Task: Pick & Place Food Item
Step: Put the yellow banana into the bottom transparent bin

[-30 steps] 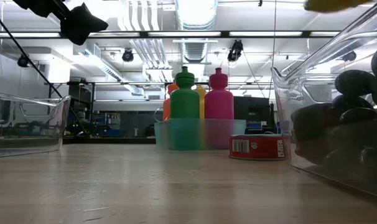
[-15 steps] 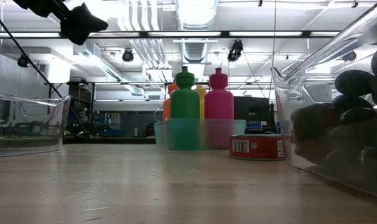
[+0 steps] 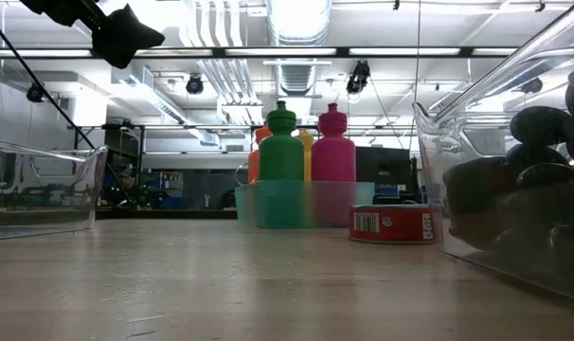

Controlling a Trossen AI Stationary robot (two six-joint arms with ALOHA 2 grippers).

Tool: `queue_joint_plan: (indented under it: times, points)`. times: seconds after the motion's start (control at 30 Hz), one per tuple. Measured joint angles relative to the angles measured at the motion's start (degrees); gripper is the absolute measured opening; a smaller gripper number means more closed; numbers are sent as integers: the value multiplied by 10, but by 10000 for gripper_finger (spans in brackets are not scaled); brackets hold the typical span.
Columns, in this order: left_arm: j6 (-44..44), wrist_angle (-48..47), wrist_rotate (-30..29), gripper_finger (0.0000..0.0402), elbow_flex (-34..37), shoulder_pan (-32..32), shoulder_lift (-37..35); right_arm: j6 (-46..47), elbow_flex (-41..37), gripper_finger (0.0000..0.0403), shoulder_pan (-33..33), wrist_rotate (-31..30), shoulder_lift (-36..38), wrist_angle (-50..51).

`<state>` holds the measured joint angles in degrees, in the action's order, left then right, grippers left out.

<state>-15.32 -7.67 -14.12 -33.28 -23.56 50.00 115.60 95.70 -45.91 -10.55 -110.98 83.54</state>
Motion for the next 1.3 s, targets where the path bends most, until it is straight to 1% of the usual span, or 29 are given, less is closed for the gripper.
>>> queue_joint_plan:
  times: [0.17, 0.47, 1.0, 1.1, 1.3]
  points:
    - [0, 0, 0, 319, 0, 0, 0, 6, -12, 73, 0, -42, 0, -16]
    - [0, 0, 0, 320, 0, 0, 0, -23, -58, 73, 8, -78, 2, -95]
    - [0, 0, 0, 320, 0, 0, 0, -33, -55, 75, 10, -77, 1, -99]
    - [0, 0, 0, 320, 0, 0, 0, -31, -54, 96, 10, -77, 0, -102]
    - [0, 0, 0, 320, 0, 0, 0, -24, -53, 176, 11, -72, -3, -112]
